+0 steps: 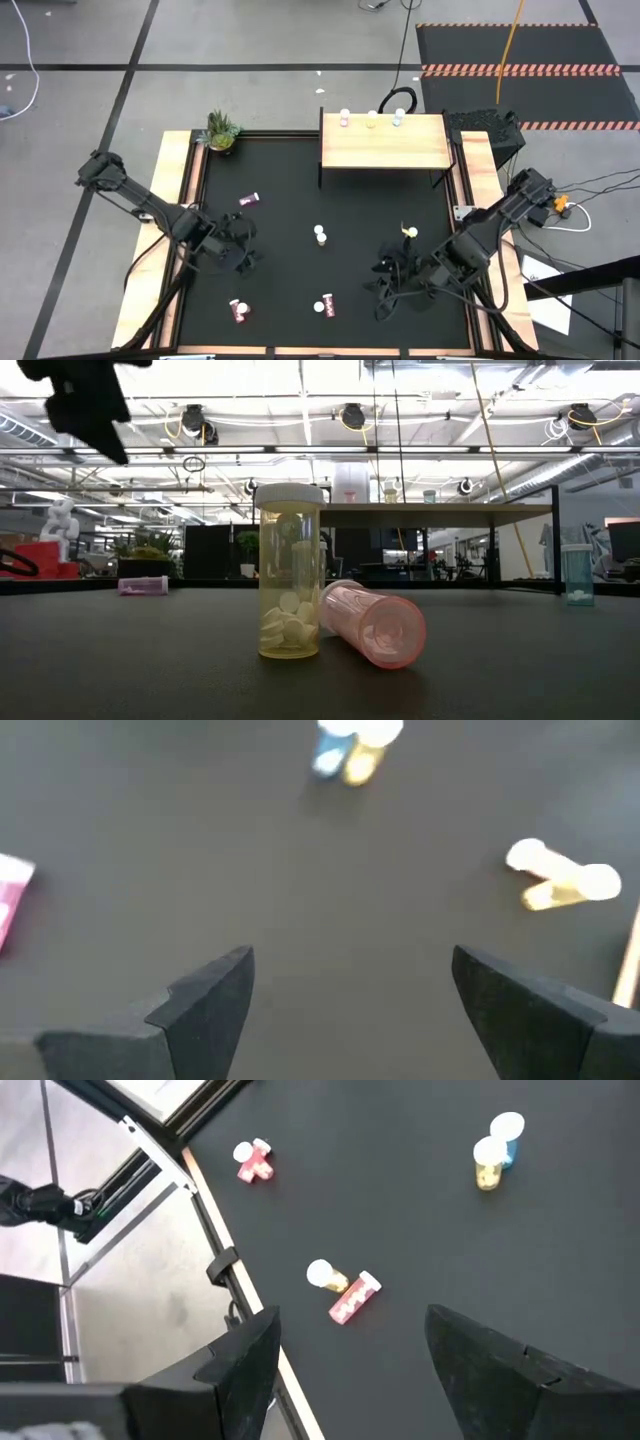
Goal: Pick and place medicine bottles onto shelf by color
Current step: Put the middle pink pill bottle on the shelf
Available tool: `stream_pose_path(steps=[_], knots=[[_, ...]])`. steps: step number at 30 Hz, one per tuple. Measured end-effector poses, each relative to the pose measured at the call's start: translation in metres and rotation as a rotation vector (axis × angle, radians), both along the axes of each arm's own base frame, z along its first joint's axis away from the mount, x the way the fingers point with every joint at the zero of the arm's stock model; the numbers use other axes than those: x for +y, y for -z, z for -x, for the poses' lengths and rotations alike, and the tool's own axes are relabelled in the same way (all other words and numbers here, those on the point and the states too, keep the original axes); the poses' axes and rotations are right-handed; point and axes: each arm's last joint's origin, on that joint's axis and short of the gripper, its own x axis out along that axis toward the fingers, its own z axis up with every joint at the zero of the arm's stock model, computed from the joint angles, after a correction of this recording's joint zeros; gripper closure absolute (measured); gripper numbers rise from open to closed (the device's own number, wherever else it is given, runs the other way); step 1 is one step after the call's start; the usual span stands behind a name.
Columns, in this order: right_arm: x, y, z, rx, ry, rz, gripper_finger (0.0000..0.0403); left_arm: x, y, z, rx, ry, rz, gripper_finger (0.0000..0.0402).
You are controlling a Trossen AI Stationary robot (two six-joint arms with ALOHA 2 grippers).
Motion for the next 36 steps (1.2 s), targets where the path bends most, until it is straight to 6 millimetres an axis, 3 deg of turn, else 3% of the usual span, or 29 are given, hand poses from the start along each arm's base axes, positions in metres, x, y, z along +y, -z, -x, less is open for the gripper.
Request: stream_pose_path(steps=[13, 22, 29, 32, 36], knots=[[-0.006, 0.000, -0.004, -0.027, -0.002, 0.092, 0.0161, 0.027, -0.009, 0.025, 0.113, -0.241, 0.129, 0.0062], [-0.005, -0.002, -0.001, -0.031, -0.020, 0.092, 0.0161, 0.026, 0.012, 0.023, 0.245, -0.026, -0.014, 0.0064], [0.000, -0.017, 0.020, -0.130, 0.027, 0.136, 0.0161, 0.030, 0.027, 0.015, 0.328, 0.022, -0.022, 0.0106], [-0.002, -0.021, 0.026, -0.168, 0.061, 0.171, 0.0161, 0.030, 0.028, 0.013, 0.331, 0.047, 0.001, 0.0123], [-0.005, -0.017, 0.024, -0.193, 0.103, 0.224, 0.0161, 0.018, 0.024, 0.003, 0.216, 0.215, 0.037, 0.0149]])
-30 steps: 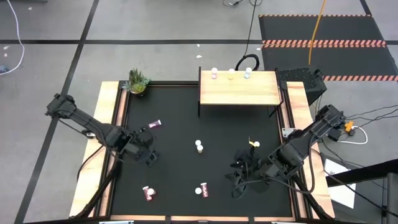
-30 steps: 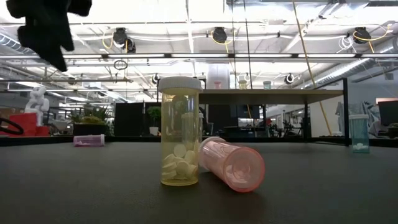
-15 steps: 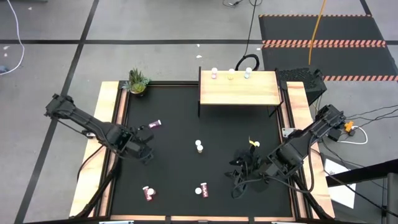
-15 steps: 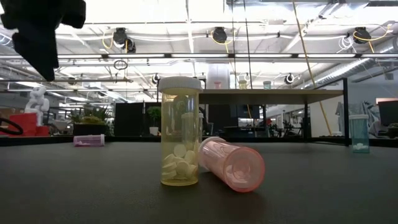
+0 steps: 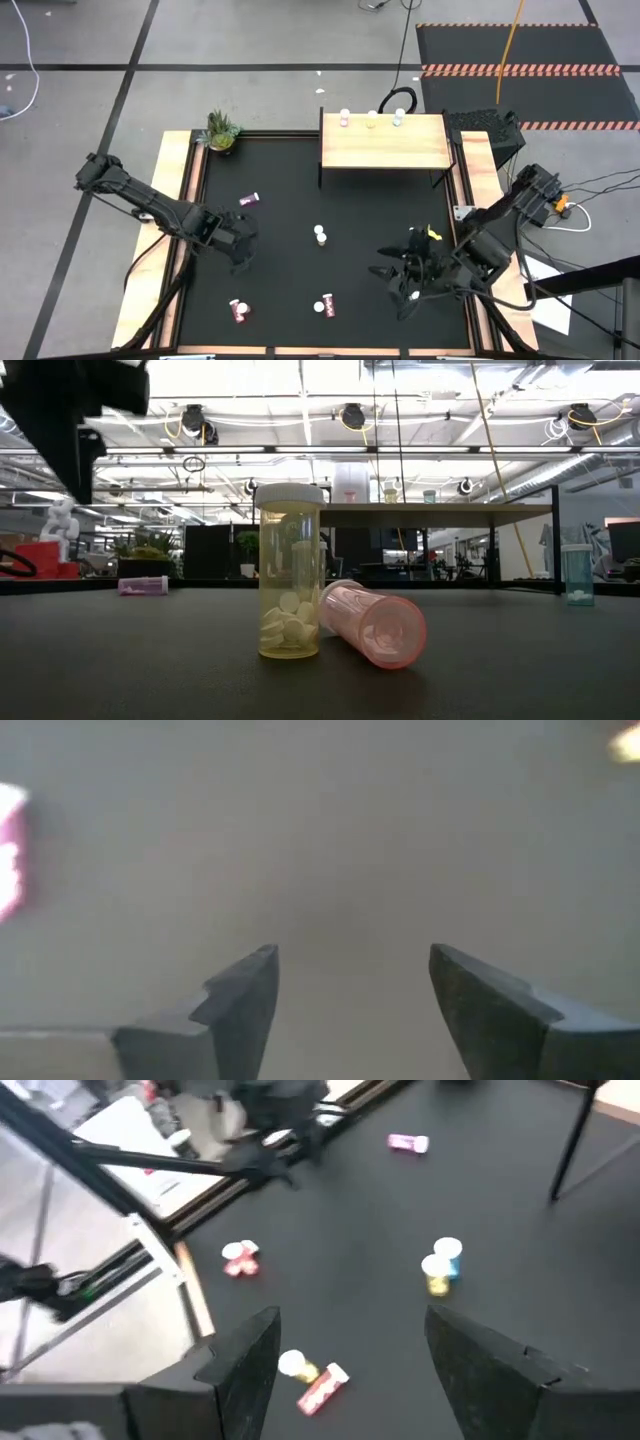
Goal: Pick and place medicine bottles onto shelf by color
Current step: Put the middle pink pill bottle on the shelf
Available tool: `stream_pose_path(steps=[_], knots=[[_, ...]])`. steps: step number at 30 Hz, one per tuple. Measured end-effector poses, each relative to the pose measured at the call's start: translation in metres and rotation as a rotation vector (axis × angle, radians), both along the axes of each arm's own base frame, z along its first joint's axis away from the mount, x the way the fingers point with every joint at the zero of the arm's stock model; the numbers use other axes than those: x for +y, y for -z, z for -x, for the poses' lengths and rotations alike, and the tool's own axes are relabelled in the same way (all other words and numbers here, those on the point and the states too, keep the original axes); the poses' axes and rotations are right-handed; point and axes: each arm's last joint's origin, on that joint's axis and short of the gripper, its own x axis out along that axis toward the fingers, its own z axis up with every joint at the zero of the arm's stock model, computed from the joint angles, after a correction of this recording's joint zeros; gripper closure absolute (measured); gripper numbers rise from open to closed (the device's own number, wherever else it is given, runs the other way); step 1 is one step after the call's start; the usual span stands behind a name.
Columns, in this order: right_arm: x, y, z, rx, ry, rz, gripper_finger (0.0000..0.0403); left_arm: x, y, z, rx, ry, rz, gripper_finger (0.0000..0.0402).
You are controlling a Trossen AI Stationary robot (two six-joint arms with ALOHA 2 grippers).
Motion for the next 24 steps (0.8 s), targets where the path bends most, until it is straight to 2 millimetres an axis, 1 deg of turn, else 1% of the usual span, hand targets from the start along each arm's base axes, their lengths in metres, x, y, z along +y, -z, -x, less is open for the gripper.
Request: stream_pose_path(steps=[3, 5, 7, 10, 12, 15, 17, 19, 24], knots=[[-0.005, 0.015, -0.007, 0.014, 0.033, 0.006, 0.0161, -0.015, -0.006, -0.006, -0.131, 0.141, 0.015, 0.0171], [-0.005, 0.024, -0.011, 0.018, 0.037, -0.025, 0.0161, -0.026, -0.009, -0.008, -0.207, 0.223, 0.024, 0.0184], [-0.004, 0.032, -0.017, -0.002, 0.027, -0.072, 0.0161, -0.036, -0.012, -0.007, -0.258, 0.294, 0.021, 0.0196], [-0.001, 0.048, -0.028, -0.086, -0.007, -0.116, 0.0161, -0.048, -0.013, -0.001, -0.293, 0.379, -0.004, 0.0216], [-0.001, 0.061, -0.036, -0.155, -0.023, -0.129, 0.0161, -0.053, -0.014, 0.003, -0.309, 0.384, -0.030, 0.0231], [-0.001, 0.084, -0.050, -0.197, -0.127, -0.162, 0.0161, -0.058, -0.014, 0.007, -0.330, 0.335, -0.046, 0.0250], [0.001, 0.099, -0.061, -0.168, -0.185, -0.172, 0.0162, -0.062, -0.014, 0.010, -0.342, 0.307, -0.050, 0.0258], [0.005, 0.110, -0.074, -0.129, -0.247, -0.160, 0.0168, -0.066, -0.015, 0.013, -0.350, 0.297, -0.049, 0.0263], [0.025, 0.129, -0.108, -0.021, -0.407, -0.045, 0.0181, -0.071, -0.015, 0.017, -0.356, 0.276, -0.038, 0.0265]])
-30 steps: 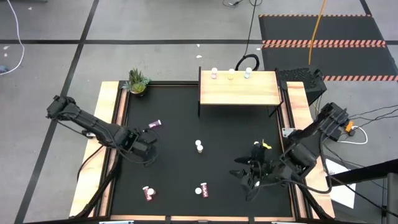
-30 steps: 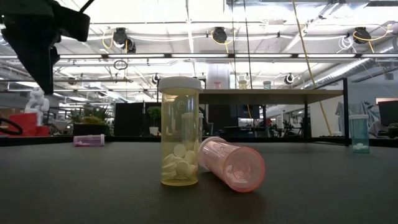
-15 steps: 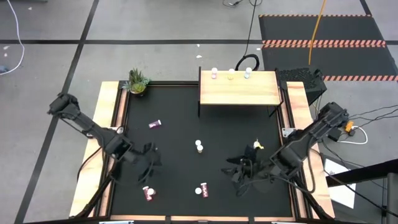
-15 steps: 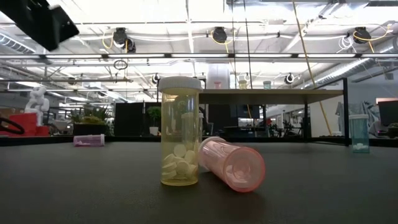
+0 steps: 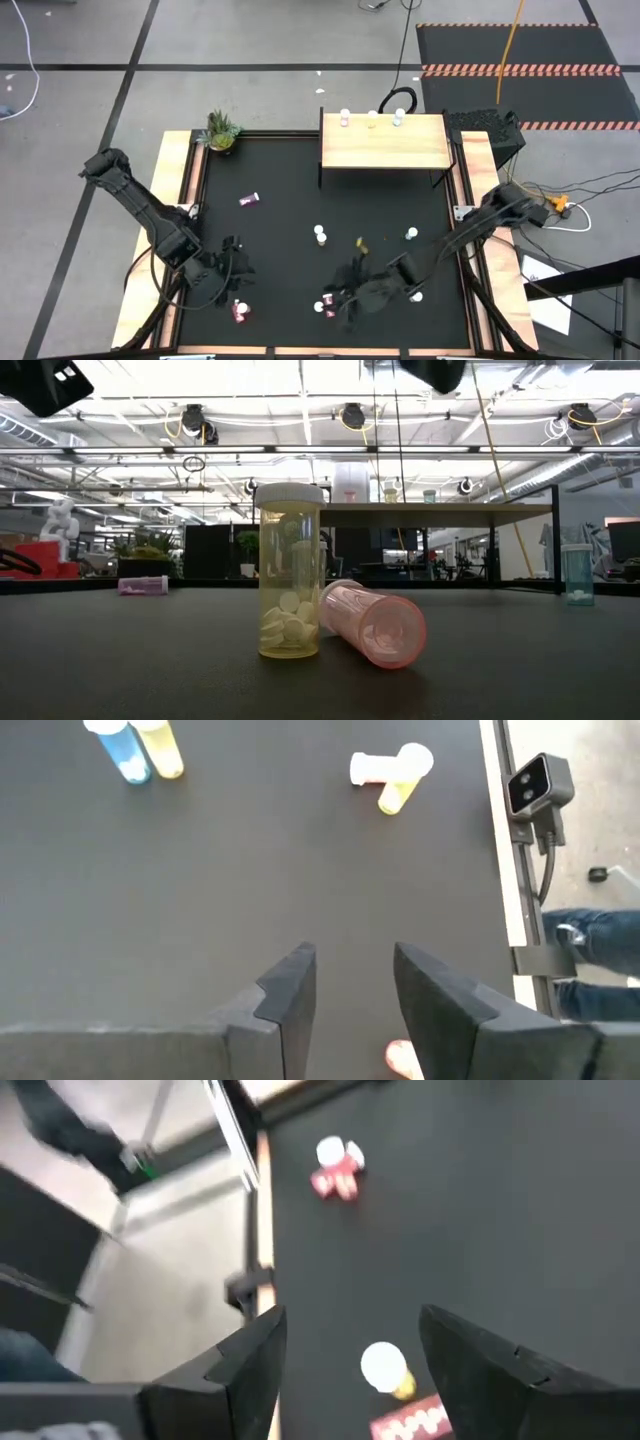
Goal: Pick and place medicine bottles onto shelf by color
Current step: Put the middle pink pill bottle on the shelf
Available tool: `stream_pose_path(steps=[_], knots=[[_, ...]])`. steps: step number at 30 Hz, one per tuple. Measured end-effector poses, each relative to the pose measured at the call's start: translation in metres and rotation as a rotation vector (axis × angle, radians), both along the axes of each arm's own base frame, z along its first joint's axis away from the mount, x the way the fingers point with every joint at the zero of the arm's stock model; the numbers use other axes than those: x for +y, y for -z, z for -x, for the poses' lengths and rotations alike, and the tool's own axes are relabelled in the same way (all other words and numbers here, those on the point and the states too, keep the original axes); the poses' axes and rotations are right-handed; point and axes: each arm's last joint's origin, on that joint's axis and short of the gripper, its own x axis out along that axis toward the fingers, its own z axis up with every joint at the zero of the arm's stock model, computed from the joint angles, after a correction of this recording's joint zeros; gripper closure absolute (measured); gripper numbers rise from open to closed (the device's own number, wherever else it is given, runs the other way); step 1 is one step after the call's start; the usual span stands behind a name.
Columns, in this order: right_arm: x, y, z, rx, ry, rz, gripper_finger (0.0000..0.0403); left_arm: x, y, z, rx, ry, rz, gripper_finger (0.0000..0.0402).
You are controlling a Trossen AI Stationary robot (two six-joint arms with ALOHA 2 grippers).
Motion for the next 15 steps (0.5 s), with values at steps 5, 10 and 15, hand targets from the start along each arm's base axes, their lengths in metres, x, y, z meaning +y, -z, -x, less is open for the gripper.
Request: stream_pose_path(steps=[5, 10, 15], knots=[[0.006, 0.010, -0.002, 0.096, -0.001, 0.047, 0.0183, -0.003, 0.001, 0.004, 0.016, -0.032, 0.036, 0.0266], [0.007, 0.010, 0.018, 0.221, -0.008, 0.117, 0.0183, -0.003, 0.002, 0.007, 0.005, -0.050, -0.008, 0.0266], [0.006, 0.013, 0.022, 0.230, -0.135, 0.297, 0.0183, 0.001, 0.003, 0.008, -0.002, -0.076, -0.081, 0.0266]])
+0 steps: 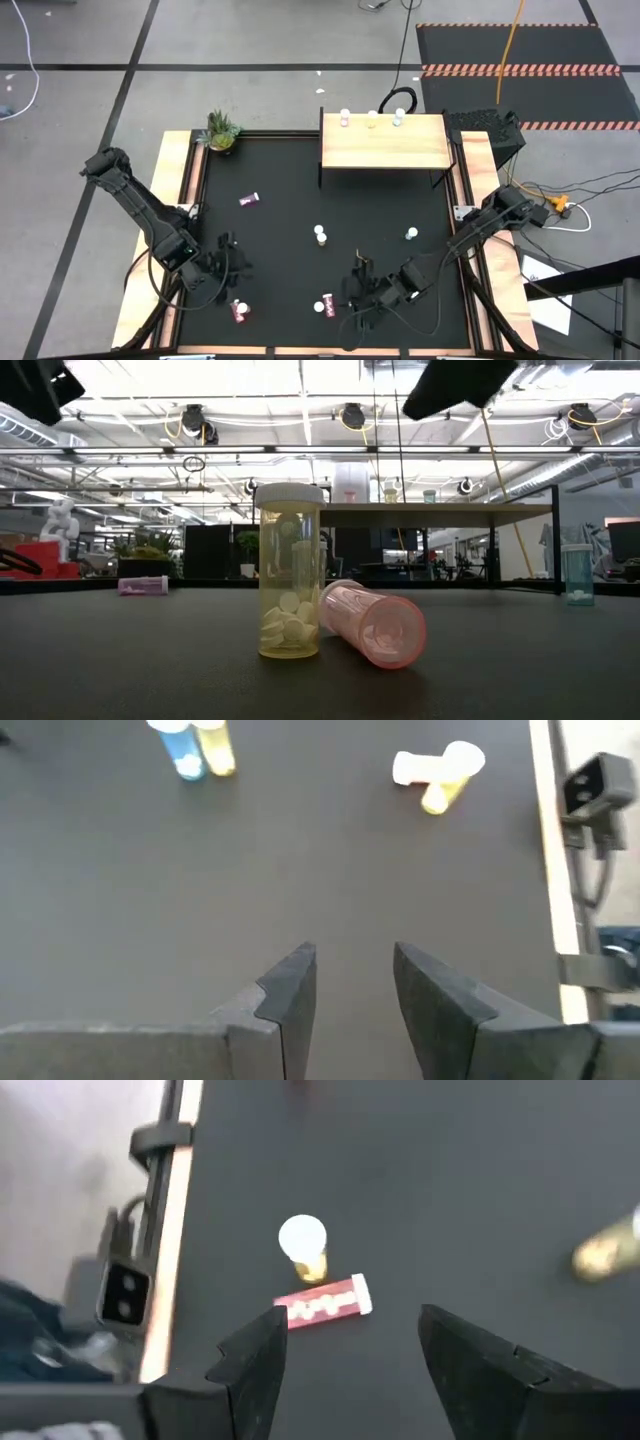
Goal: Pick and place medicine bottles onto shelf by color
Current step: Put the middle pink pill bottle on the shelf
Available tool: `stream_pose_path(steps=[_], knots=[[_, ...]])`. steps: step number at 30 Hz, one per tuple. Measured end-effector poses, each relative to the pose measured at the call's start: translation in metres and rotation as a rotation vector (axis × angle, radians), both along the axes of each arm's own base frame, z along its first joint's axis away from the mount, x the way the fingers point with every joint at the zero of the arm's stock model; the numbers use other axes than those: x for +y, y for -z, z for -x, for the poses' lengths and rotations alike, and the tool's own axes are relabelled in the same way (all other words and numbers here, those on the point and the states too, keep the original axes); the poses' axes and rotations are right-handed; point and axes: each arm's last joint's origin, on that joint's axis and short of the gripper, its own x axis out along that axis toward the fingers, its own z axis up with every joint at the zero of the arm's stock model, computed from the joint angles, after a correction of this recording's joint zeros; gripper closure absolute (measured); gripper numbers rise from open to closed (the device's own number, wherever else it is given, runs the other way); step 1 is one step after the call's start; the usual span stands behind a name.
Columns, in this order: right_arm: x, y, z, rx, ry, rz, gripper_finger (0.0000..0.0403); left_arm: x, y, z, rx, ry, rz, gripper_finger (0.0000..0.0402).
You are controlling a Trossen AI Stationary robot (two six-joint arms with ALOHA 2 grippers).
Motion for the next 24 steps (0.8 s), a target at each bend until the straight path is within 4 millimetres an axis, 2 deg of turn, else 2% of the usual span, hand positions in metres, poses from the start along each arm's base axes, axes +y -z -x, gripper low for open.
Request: stream_pose_path(steps=[2, 5, 9, 13, 19, 24], knots=[[0.000, 0.002, 0.000, -0.015, -0.064, 0.058, 0.0183, 0.000, 0.000, 0.000, -0.003, -0.009, -0.005, 0.0266], [-0.004, 0.003, -0.002, -0.031, -0.061, 0.111, 0.0183, 0.003, 0.002, 0.002, 0.024, -0.063, 0.013, 0.0266], [-0.014, -0.001, -0.012, -0.093, 0.047, 0.101, 0.0183, 0.017, 0.008, 0.007, 0.112, -0.286, 0.037, 0.0251], [-0.023, -0.008, -0.021, -0.159, 0.134, 0.014, 0.0183, 0.031, 0.012, 0.009, 0.177, -0.473, 0.057, 0.0217], [-0.047, -0.030, -0.025, -0.221, 0.275, -0.107, 0.0183, 0.034, 0.012, 0.006, 0.235, -0.468, 0.096, 0.0169], [-0.073, -0.046, -0.027, -0.247, 0.328, -0.150, 0.0183, 0.031, 0.012, 0.006, 0.245, -0.413, 0.085, 0.0157]])
